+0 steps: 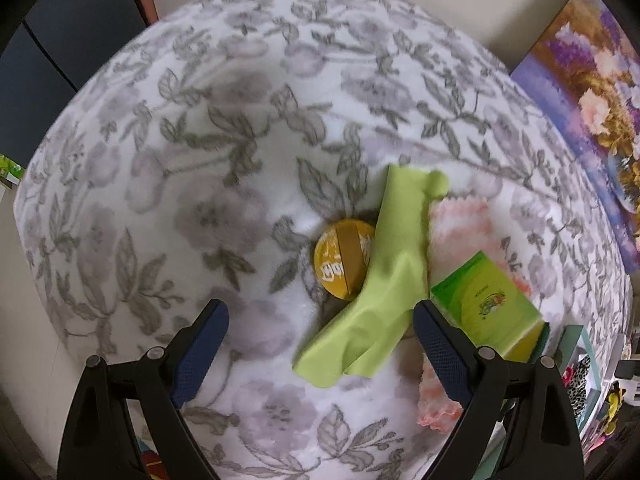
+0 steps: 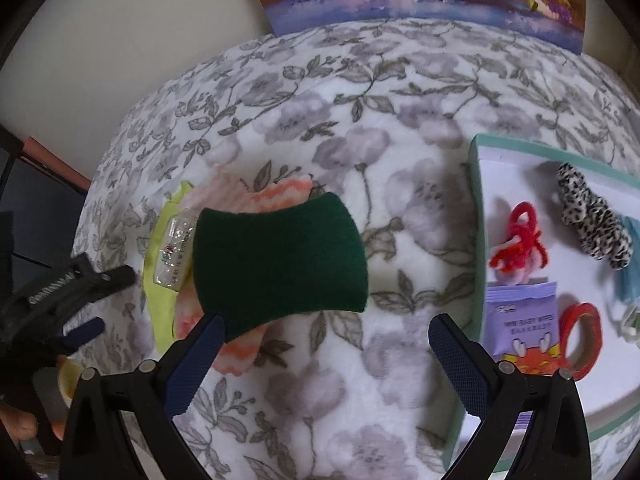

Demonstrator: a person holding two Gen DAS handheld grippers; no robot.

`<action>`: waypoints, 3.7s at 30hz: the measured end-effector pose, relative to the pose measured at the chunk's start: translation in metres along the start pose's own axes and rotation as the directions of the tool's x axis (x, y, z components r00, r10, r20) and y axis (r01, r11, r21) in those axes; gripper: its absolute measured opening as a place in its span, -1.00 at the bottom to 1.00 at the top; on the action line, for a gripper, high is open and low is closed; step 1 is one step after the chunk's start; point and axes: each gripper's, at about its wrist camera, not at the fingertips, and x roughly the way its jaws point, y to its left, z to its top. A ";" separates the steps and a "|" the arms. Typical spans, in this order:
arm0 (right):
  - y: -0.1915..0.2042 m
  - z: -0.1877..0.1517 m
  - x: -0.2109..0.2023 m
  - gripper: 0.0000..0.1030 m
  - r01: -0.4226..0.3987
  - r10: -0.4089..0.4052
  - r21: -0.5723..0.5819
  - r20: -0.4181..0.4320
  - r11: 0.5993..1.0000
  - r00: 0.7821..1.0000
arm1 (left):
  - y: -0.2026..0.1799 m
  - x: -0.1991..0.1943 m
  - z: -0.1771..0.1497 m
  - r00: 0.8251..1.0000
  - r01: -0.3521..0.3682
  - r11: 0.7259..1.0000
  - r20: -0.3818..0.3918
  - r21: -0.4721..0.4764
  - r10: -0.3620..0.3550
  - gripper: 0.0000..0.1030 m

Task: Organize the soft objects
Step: 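Move left tool to the lime cloth while right tool grasps the green sponge, then grasp the lime cloth with the left tool, holding the sponge in right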

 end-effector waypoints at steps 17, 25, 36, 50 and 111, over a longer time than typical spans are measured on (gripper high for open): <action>0.009 -0.001 0.008 1.00 -0.074 0.075 0.040 -0.041 0.996 0.996 | -0.003 0.039 -0.004 0.995 0.051 0.997 -0.084 -0.056 -0.055 0.53; 0.003 0.000 0.014 1.00 -0.121 0.126 0.120 -0.034 0.985 0.991 | -0.007 0.042 -0.002 0.999 0.022 0.999 -0.047 -0.030 -0.024 0.06; -0.009 -0.003 0.027 0.94 -0.172 0.184 0.233 -0.029 0.957 0.983 | -0.021 0.037 -0.004 0.998 0.065 0.998 -0.025 -0.020 -0.065 -0.59; -0.005 0.000 0.038 0.93 -0.188 0.191 0.223 0.012 0.956 0.982 | -0.016 0.019 -0.007 0.994 0.108 0.994 0.018 -0.030 -0.107 -0.88; -0.022 0.001 0.019 0.78 -0.193 0.188 0.240 0.045 0.951 0.981 | -0.039 0.047 -0.013 0.996 0.042 0.978 -0.082 0.206 -0.026 0.31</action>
